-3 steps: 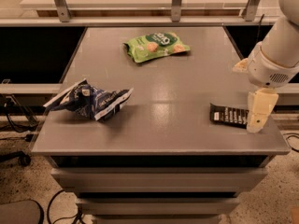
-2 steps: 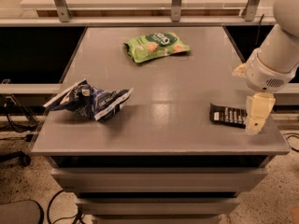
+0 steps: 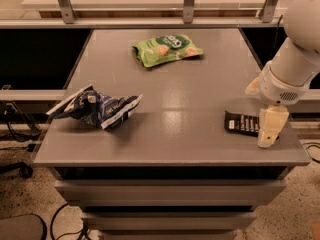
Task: Move rxbar chocolate near green rice chip bag
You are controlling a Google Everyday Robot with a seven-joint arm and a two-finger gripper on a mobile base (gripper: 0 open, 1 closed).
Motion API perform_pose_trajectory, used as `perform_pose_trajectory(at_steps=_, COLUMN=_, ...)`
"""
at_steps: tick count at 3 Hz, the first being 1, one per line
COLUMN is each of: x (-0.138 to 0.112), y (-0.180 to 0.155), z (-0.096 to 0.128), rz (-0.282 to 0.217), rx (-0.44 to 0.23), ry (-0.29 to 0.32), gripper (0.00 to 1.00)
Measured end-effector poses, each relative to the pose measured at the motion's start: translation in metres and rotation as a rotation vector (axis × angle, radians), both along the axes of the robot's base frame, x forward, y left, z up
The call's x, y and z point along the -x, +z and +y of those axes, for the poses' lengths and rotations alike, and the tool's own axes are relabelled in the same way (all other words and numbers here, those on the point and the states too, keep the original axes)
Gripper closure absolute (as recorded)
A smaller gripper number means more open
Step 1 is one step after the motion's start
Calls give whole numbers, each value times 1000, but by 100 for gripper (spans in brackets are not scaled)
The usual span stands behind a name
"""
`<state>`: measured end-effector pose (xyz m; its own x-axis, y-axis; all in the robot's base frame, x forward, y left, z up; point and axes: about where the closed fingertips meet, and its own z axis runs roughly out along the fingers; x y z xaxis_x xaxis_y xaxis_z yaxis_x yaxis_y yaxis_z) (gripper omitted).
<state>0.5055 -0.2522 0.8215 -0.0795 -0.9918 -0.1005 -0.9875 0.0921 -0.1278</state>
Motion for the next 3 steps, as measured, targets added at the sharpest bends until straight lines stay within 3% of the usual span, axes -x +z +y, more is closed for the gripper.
perform_pose_trajectory(at_steps=3, x=0, y=12, z=1, rz=5, rx=1, ry=4, gripper=86)
